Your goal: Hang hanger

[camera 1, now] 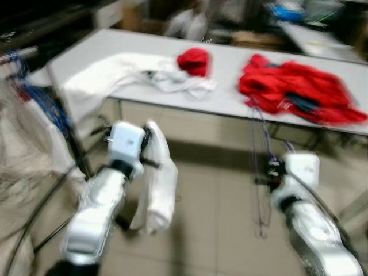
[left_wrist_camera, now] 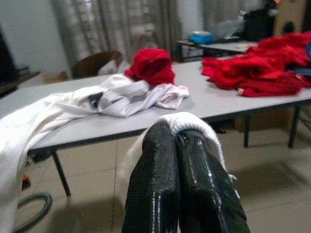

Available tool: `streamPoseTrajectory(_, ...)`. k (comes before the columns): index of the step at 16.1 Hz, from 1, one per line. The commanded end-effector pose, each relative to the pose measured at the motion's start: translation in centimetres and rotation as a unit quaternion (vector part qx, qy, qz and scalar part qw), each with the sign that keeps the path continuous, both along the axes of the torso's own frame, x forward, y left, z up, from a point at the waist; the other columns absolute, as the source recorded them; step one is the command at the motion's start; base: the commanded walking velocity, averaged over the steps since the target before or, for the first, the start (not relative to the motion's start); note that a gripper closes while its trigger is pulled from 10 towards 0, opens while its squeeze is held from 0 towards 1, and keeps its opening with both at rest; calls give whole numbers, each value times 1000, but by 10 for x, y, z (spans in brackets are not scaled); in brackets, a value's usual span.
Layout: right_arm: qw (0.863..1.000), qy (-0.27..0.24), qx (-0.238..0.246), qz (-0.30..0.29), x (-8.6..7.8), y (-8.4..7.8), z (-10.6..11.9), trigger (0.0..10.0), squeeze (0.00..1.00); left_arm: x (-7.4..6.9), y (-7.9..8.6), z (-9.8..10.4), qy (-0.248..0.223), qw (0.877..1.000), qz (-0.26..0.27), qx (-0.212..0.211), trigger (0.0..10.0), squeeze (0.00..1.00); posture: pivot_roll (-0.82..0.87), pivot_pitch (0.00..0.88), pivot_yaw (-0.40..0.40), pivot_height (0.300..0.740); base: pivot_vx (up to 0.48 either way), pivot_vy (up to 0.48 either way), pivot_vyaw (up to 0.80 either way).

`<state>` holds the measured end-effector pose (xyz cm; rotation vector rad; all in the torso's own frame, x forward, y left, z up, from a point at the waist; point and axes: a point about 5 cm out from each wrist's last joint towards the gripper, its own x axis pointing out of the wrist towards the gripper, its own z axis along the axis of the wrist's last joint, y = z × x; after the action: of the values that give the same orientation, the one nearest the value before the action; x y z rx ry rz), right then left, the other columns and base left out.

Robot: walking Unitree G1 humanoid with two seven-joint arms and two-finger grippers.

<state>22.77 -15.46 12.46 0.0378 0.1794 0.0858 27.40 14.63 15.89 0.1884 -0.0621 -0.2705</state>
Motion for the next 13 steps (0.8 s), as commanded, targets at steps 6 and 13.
streamPoseTrajectory(6,999,-14,-36,6,0,-12,6,10000,0,0,-6,-3,10,1000,0,-16,10000,0,-5,0,-26,740,0,-80,-113)
streamPoseTrajectory(13,996,-14,-73,43,-7,-14,6,10000,0,6,-2,6,-7,999,-5,-49,10000,0,-39,4,10,740,0,0,0)
